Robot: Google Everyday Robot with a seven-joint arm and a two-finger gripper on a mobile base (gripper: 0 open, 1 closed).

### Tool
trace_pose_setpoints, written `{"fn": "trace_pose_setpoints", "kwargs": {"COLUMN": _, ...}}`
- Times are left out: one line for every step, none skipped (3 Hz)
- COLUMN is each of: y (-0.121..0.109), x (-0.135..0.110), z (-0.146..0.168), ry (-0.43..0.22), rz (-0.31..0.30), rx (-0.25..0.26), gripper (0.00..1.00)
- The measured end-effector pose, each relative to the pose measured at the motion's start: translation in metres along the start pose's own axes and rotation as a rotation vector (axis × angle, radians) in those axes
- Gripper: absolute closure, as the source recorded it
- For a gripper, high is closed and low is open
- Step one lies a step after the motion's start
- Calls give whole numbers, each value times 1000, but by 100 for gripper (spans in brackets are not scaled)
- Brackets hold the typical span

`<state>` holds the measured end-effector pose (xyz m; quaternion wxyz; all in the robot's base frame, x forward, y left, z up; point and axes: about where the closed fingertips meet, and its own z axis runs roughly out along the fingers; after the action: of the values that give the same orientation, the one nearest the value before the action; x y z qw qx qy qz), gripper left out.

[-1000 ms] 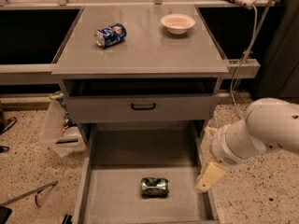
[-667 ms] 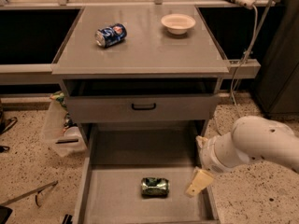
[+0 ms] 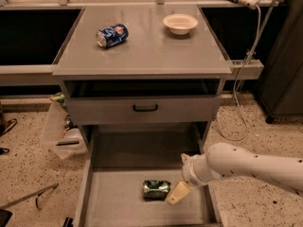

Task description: Pick green can from middle drawer and place on counter

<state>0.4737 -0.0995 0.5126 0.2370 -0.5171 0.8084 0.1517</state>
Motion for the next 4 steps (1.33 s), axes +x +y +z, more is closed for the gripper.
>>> {"fn": "trace_pose_setpoints", "kwargs": {"y": 0, "x": 0, "z": 0, "ry": 0, "rz": 0, "rx": 0, "gripper": 0}}
{"fn": "trace_pose_setpoints", "kwargs": {"y": 0, "x": 3, "z": 15, "ry": 4, "rz": 9, "rx": -14, "gripper": 0}}
{"fn": "trace_pose_setpoints", "kwargs": {"y": -2, "x": 5, "z": 64, "ry": -26, "rz": 12, "rx": -35, "gripper": 0}}
{"fn": "trace_pose_setpoints", "kwargs": {"y": 7, "x": 10, "z": 127, "ry": -51, "rz": 28, "rx": -74, "gripper": 0}}
